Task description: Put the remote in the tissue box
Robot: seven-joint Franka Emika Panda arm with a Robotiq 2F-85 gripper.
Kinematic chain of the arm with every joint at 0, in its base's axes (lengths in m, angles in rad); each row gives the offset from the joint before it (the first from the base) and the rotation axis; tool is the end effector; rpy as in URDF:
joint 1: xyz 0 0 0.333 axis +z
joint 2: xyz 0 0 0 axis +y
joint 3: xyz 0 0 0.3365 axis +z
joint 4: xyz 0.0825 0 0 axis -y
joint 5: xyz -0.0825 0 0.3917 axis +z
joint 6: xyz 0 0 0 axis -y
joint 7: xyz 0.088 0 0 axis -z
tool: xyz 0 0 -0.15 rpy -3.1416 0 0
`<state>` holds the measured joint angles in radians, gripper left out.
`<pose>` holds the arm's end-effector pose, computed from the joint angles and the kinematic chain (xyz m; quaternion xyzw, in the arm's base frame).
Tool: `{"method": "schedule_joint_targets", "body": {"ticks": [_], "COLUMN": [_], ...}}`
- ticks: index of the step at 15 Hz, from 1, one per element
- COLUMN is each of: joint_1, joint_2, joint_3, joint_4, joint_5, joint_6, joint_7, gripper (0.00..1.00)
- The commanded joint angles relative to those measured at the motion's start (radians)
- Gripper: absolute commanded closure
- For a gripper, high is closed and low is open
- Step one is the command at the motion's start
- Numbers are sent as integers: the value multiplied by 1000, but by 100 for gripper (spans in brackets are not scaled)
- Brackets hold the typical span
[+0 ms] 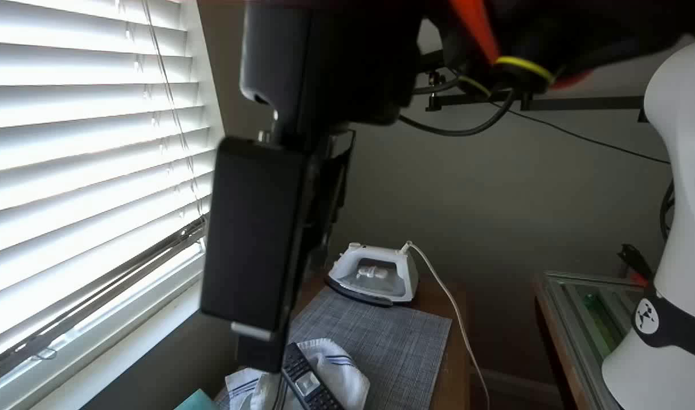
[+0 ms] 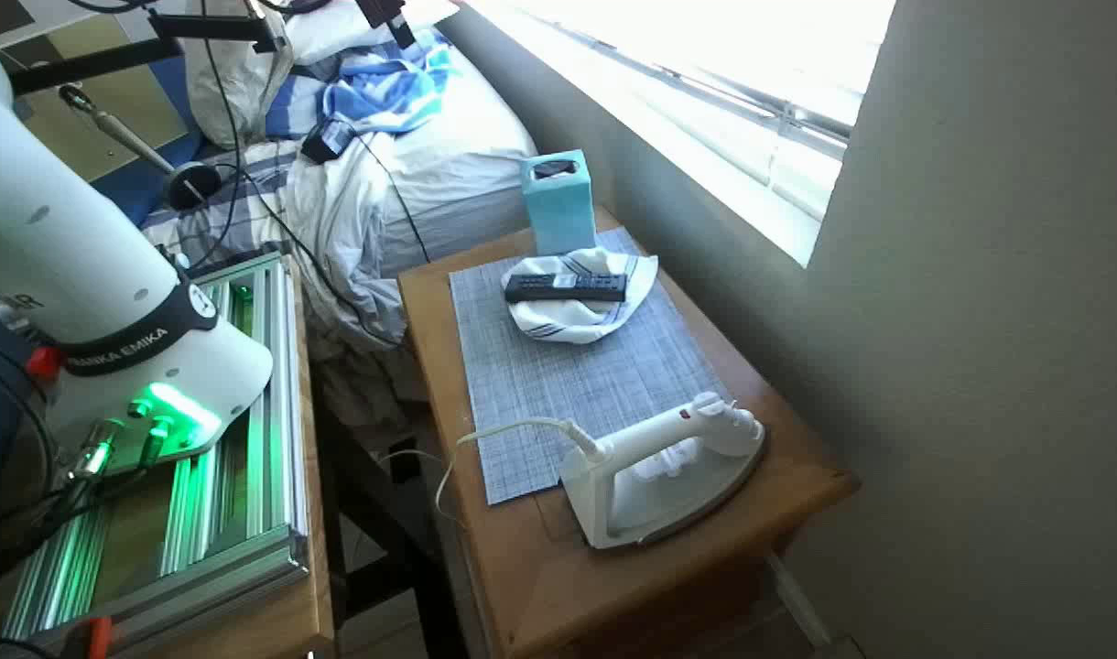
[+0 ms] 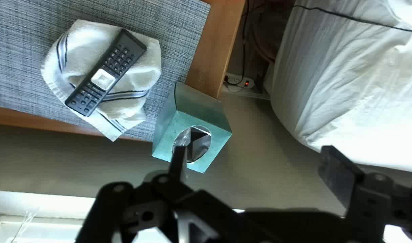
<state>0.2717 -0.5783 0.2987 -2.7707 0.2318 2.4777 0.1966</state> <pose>0.3228 0.1999 0.3710 -0.9863 -0.0919 -0.1274 0.0511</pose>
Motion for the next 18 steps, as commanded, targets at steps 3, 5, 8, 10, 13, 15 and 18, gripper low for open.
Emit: {"method": "schedule_joint_targets", "body": {"ticks": [3,5,8,10,13,15,18], "joint_1": [-28,-79,-143,-186,-236,-228,-213], "joint_2": [-21,-47,-50,-21,69,136,113], "joint_3": [-26,-53,-136,-195,-258,-298,-313], "joint_4": [1,5,14,15,14,9,5], "joint_5": [-34,-45,-11,1,28,85,119], "joint_6": [0,-1,8,10,61,118,85], "joint_7": [29,58,65,56,64,58,14], "gripper": [0,0,0,0,0,0,0]}}
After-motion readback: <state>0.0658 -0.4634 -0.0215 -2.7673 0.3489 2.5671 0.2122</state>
